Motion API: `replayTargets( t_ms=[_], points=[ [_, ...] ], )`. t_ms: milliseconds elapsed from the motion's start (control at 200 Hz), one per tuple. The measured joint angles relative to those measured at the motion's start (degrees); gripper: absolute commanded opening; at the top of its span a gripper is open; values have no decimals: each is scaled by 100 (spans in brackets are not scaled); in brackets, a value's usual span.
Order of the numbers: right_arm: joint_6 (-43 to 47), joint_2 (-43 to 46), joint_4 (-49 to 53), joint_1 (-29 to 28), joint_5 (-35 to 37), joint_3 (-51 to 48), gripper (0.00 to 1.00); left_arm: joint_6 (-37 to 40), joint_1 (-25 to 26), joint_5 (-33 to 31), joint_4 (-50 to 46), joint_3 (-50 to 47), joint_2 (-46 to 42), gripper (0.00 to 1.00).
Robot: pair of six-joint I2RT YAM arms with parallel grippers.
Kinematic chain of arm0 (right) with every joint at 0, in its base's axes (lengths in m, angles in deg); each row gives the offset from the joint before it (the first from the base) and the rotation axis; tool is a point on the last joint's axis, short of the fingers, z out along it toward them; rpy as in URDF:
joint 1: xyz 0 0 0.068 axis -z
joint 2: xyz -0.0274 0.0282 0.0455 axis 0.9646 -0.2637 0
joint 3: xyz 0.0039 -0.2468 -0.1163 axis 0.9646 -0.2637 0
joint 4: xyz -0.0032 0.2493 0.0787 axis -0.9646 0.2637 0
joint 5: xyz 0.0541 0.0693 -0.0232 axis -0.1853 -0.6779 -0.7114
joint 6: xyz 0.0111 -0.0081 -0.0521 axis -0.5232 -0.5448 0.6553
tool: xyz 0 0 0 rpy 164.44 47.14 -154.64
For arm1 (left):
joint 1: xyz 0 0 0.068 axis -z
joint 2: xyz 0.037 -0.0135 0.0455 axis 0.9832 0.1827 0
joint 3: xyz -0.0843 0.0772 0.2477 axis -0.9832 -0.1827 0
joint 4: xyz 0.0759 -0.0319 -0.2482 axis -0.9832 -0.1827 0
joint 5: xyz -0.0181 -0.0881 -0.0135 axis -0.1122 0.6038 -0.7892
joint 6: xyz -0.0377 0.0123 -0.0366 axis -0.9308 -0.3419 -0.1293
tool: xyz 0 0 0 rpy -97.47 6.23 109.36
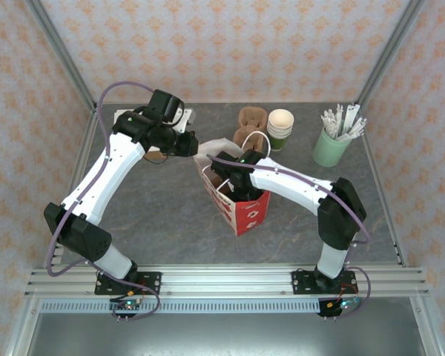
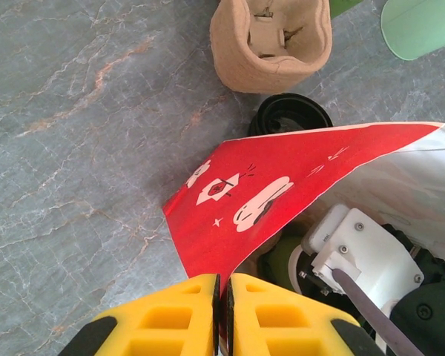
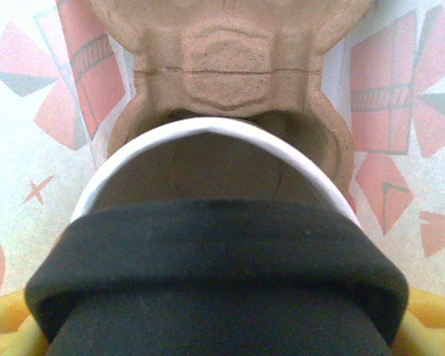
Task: Pack the takeout coffee
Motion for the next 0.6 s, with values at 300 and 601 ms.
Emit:
replayTargets(
  t_ms=[300, 601],
  points=[
    [-22, 2, 269, 0, 39, 181, 74, 0, 2, 0, -2, 22, 0, 13],
    [-42, 2, 330, 0, 42, 184, 74, 0, 31, -2, 0, 28, 0, 13]
  ],
)
